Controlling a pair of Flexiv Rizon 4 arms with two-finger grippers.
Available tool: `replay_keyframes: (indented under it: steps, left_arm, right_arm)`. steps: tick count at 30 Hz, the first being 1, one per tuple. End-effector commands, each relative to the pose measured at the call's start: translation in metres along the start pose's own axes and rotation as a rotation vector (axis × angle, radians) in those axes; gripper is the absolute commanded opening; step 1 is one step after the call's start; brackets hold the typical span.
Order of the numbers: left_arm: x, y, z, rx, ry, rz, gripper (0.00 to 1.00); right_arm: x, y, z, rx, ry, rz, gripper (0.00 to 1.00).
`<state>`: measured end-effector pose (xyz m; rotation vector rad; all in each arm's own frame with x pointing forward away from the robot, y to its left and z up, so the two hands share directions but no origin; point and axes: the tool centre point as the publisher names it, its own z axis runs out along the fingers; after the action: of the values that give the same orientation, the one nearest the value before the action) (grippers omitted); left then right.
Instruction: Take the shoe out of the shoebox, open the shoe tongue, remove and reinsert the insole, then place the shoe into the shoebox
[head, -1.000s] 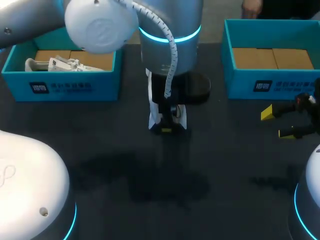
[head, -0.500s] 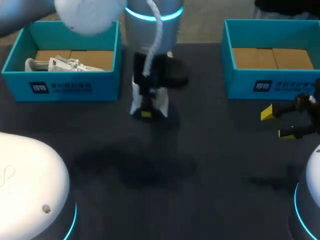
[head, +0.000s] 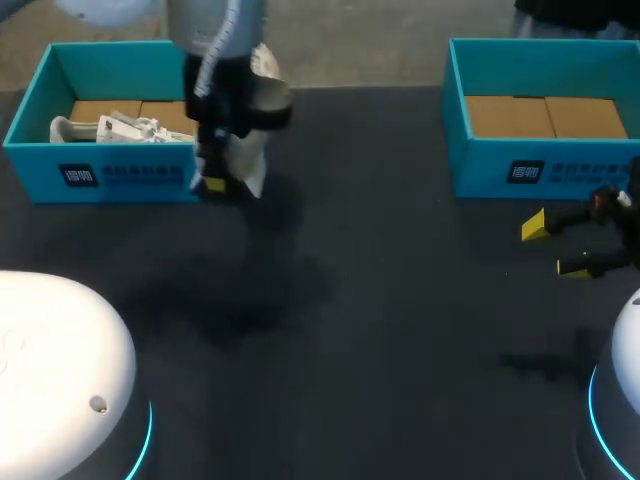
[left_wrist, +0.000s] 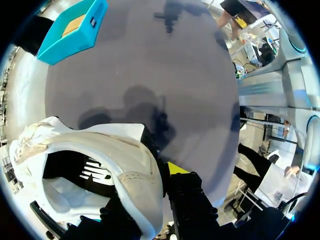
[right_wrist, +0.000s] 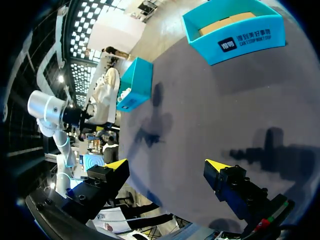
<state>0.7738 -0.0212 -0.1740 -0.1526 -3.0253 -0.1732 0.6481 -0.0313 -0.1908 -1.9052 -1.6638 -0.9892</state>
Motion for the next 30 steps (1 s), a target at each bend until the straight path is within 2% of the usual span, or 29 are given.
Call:
replay_keyframes:
  steps: [1, 5, 7, 8, 9, 15, 17, 21, 30]
  left_arm:
    - [-0.011, 0.053, -0.003, 0.066, 0.009, 0.002, 0.0]
    - [-0.023, 0.08, -0.005, 0.07, 0.027, 0.011, 0.0]
    - [-0.036, 0.103, -0.006, 0.089, 0.049, 0.009, 0.0]
    - [-0.038, 0.106, -0.006, 0.089, 0.05, 0.009, 0.0]
    - [-0.045, 0.119, -0.007, 0.09, 0.045, 0.007, 0.0]
    - [-0.073, 0.165, -0.003, 0.099, 0.071, 0.003, 0.0]
    - [-0.076, 0.175, -0.001, 0.106, 0.084, 0.002, 0.0]
    - [-0.097, 0.204, 0.003, 0.086, 0.098, -0.016, 0.0]
    - [-0.139, 0.247, 0.013, 0.064, 0.121, -0.062, 0.0]
  right_arm:
    - [0.001, -0.011, -0.005, -0.174, -0.004, 0.002, 1.0]
    - [0.001, -0.011, -0.005, -0.174, -0.004, 0.002, 1.0]
    - [0.001, -0.011, -0.005, -0.174, -0.004, 0.002, 1.0]
    - [0.001, -0.011, -0.005, -0.174, -0.004, 0.002, 1.0]
    - [0.001, -0.011, -0.005, -0.174, -0.004, 0.002, 1.0]
    - [0.001, -0.011, -0.005, -0.174, -0.004, 0.002, 1.0]
    - [0.001, -0.011, -0.005, -0.174, -0.004, 0.002, 1.0]
    - [0.001, -0.011, -0.005, -0.174, -0.004, 0.002, 1.0]
    - [0.001, -0.011, -0.005, -0.174, -0.004, 0.002, 1.0]
